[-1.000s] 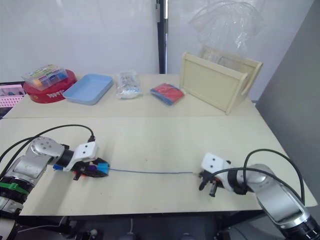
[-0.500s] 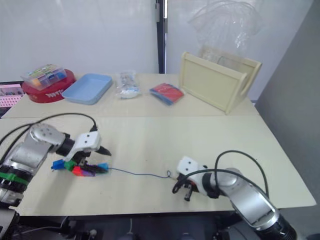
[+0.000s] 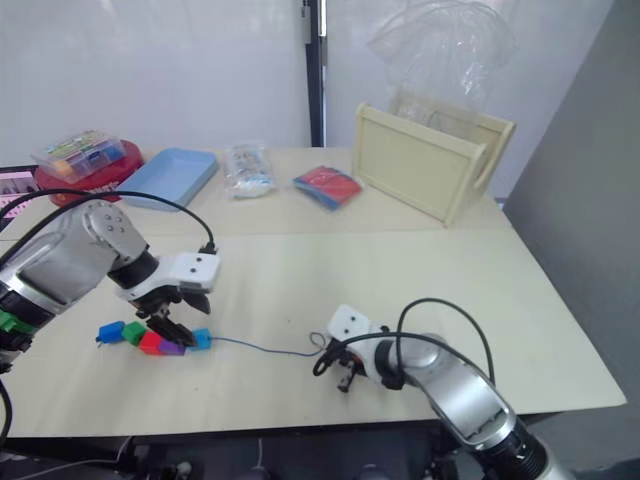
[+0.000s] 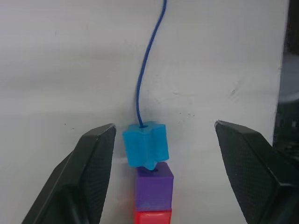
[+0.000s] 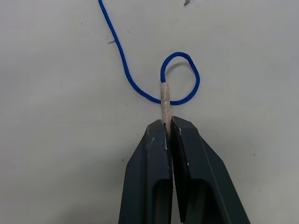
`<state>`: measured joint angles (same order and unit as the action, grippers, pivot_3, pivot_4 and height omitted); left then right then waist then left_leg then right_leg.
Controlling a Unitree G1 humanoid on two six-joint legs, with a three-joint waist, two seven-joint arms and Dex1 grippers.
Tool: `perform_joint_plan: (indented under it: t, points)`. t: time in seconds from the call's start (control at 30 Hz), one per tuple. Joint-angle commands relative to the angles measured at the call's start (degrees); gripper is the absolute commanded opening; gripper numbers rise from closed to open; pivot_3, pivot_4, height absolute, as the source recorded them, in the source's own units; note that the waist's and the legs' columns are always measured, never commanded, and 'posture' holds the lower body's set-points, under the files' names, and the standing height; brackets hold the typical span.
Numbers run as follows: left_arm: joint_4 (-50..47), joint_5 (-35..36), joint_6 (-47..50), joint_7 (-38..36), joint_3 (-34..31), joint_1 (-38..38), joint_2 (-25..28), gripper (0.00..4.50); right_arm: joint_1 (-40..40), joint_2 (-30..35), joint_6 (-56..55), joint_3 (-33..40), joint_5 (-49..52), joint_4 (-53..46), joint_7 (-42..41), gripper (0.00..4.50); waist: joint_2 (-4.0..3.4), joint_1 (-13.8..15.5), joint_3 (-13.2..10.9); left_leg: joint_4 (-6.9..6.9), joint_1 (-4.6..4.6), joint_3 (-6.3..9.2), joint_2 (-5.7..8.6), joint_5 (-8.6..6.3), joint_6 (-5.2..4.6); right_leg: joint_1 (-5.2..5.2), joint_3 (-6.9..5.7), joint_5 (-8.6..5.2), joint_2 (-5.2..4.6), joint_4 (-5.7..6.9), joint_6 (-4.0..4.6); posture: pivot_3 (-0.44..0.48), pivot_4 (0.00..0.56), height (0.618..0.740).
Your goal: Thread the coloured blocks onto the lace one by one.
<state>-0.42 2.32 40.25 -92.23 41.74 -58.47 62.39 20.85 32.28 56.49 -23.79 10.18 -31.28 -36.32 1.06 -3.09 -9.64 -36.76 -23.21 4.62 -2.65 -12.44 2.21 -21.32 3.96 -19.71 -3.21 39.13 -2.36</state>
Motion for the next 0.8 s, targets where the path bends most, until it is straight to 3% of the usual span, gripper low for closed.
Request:
perform_joint_plan:
  t: [0.03,0.3,0.8]
  points:
    - [-0.8,-2.6,2.2,-0.3,0.3,-0.2,0.6,3.57,-0.3,-0.5,1.1,-0.9,0.1,-0.8,0.8,0.00,0.00,-0.2,0.0,0.00,-0.01,0.00,-0.01,0.00,0.00,-0.02,0.00,0.00,0.01,0.00,0.00,0.000,0.150,0.740]
    - [1.6,-9.4,-1.9,-0.1,-0.2,2.2,-1.9,3.57,-1.1,-1.7,3.0,-0.9,0.9,-2.2,2.4,0.00,0.00,0.0,0.0,0.00,-0.03,0.00,-0.02,0.00,0.00,-0.03,0.00,0.00,0.01,0.01,0.00,0.000,0.150,0.740]
    - [4.5,-15.2,-7.4,1.2,-2.2,9.0,-5.1,3.57,-2.5,-3.4,5.8,-0.4,1.3,-4.4,5.1,0.00,-0.02,0.5,0.0,0.00,0.01,0.00,0.00,0.00,0.00,0.00,0.00,0.00,-0.02,0.02,0.00,0.000,0.150,0.740]
